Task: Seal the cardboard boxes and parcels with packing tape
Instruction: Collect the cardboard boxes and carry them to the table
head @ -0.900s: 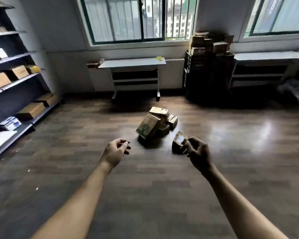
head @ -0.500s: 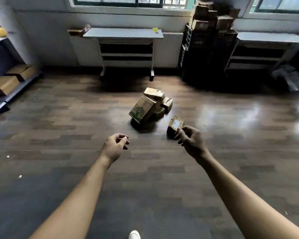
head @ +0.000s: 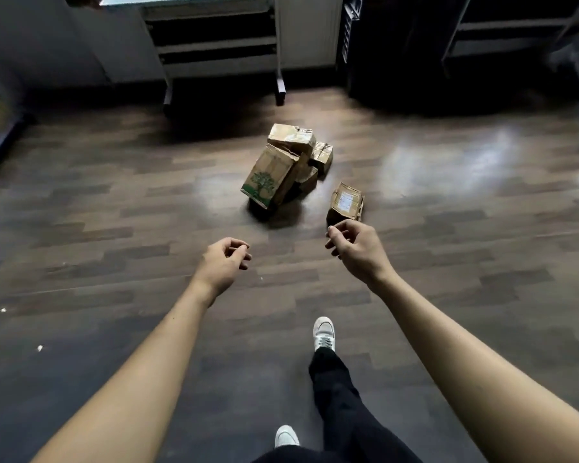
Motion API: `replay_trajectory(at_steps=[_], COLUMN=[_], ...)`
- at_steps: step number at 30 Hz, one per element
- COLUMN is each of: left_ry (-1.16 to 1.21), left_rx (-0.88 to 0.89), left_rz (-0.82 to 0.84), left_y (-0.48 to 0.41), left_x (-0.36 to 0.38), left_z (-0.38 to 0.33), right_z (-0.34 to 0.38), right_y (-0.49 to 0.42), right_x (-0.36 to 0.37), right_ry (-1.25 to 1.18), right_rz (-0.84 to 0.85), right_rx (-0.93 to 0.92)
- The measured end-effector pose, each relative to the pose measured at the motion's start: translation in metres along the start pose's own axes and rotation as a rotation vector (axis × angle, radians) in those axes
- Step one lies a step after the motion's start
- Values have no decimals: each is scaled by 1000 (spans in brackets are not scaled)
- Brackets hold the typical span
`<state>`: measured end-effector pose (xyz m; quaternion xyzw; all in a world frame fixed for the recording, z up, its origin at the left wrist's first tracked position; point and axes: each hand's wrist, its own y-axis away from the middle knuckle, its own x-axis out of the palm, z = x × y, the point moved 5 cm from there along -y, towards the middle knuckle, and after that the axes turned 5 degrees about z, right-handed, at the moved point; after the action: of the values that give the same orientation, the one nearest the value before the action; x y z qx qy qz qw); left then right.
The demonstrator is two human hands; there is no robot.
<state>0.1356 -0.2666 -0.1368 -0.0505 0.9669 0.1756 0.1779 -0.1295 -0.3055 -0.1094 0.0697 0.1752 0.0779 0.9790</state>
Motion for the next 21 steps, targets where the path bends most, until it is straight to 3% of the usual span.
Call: replay_trajectory(at_steps=[13,21], left_ry=[15,93], left_rx=[-121,-203], left_rz=[-96,-225], left_y=[-178,-257], left_x=[-22,-80], left_z=[-52,-34], right_z=[38,65], right_y=[-245,-343], right_x=[37,103], right_ry=[33,32], right_rz=[179,347], right_rx=[-22,-6])
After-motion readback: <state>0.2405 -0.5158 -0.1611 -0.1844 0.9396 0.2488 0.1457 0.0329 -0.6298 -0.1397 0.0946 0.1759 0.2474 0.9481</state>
